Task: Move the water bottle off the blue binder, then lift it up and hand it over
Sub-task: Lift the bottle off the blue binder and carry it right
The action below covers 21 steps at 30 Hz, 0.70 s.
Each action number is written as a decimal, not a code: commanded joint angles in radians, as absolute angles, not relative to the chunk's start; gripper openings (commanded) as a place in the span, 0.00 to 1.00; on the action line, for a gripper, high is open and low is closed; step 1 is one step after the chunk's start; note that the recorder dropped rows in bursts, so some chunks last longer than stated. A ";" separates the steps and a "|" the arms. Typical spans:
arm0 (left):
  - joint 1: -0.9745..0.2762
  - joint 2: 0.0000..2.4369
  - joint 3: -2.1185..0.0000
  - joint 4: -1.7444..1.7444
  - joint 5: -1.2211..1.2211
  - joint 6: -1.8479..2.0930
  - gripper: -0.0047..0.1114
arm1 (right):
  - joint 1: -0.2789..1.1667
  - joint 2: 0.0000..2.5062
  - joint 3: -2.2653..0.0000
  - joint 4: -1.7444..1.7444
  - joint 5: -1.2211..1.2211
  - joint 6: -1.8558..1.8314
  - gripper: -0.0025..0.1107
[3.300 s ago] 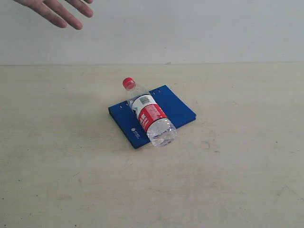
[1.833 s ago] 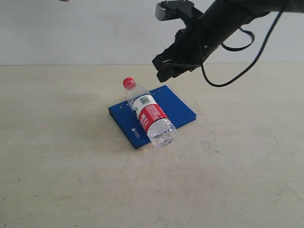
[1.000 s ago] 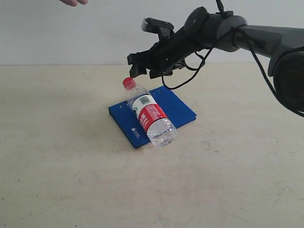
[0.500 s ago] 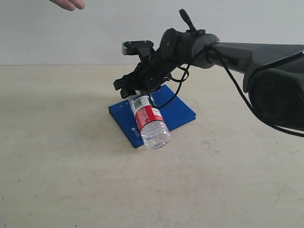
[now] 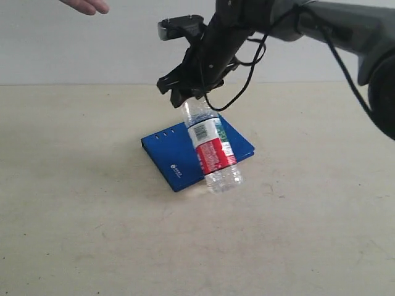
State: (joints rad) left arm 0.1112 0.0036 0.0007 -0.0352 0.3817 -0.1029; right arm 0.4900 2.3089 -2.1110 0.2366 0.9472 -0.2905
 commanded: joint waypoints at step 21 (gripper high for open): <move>0.107 0.000 0.000 -0.033 0.366 -0.100 0.08 | 0.158 2.085 -2.101 -0.208 1.041 -0.006 0.02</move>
